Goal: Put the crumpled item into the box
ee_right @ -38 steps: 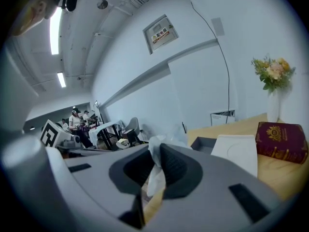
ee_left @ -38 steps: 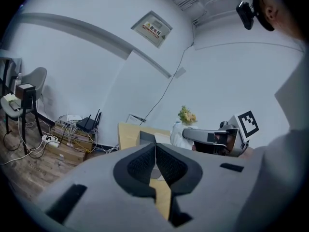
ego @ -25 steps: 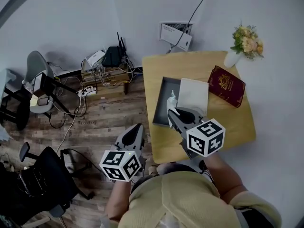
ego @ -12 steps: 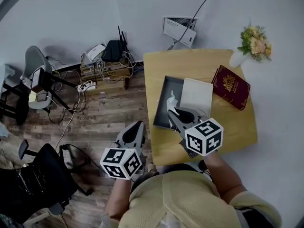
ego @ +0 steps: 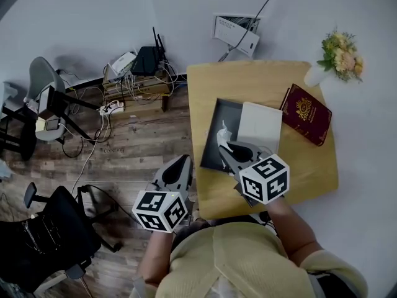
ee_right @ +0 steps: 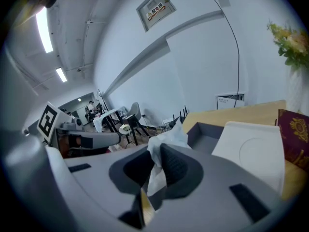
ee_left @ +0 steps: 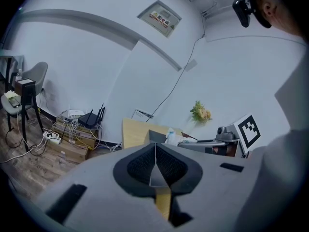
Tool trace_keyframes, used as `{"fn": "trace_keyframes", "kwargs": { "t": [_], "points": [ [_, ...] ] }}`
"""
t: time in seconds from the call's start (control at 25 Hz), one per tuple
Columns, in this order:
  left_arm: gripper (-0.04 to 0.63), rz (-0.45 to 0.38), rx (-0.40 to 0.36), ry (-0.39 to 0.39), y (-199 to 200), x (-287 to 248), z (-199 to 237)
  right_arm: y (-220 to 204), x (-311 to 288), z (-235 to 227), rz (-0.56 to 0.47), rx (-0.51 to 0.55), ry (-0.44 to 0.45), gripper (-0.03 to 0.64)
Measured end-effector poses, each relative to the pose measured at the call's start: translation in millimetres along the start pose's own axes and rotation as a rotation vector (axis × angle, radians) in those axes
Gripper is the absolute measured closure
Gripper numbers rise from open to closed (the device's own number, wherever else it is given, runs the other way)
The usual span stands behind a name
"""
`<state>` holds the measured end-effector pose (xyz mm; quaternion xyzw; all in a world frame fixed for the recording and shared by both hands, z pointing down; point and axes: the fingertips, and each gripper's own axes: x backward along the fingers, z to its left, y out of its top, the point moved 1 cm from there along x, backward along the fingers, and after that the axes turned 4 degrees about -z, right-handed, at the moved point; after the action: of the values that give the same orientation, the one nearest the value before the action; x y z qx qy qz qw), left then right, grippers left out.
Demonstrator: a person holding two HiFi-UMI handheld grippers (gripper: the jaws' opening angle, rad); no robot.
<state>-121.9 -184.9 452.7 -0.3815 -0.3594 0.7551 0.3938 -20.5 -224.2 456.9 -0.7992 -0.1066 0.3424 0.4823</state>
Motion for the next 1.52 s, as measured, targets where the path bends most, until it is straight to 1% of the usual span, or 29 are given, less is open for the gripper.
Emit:
{"fn": "trace_keyframes", "kwargs": {
  "t": [0.16, 0.48, 0.64, 0.96, 1.08, 1.32, 1.4, 1.52],
  "points": [
    [0.569, 0.007, 0.005, 0.0, -2, -5, 2, -4, -4, -2, 0.024, 0.013, 0.016, 0.569],
    [0.569, 0.015, 0.014, 0.006, -3, -11, 5, -12, -9, -6, 0.075, 0.027, 0.016, 0.569],
    [0.569, 0.015, 0.016, 0.01, -3, -11, 6, -18, -12, -7, 0.106, 0.053, 0.011, 0.568],
    [0.569, 0.014, 0.021, 0.015, -5, -11, 8, -23, -18, -4, 0.134, 0.073, 0.041, 0.565],
    [0.569, 0.015, 0.024, 0.017, -5, -10, 9, -24, -19, 2, 0.136, 0.059, 0.07, 0.509],
    [0.569, 0.013, 0.026, 0.013, -5, -7, 8, -28, -17, 7, 0.146, 0.069, 0.086, 0.472],
    [0.569, 0.013, 0.026, 0.01, -6, -7, 7, -29, -16, 9, 0.152, 0.081, 0.09, 0.447],
    [0.569, 0.015, 0.026, 0.006, -7, -5, 5, -32, -14, 11, 0.159, 0.097, 0.087, 0.437]
  ]
}}
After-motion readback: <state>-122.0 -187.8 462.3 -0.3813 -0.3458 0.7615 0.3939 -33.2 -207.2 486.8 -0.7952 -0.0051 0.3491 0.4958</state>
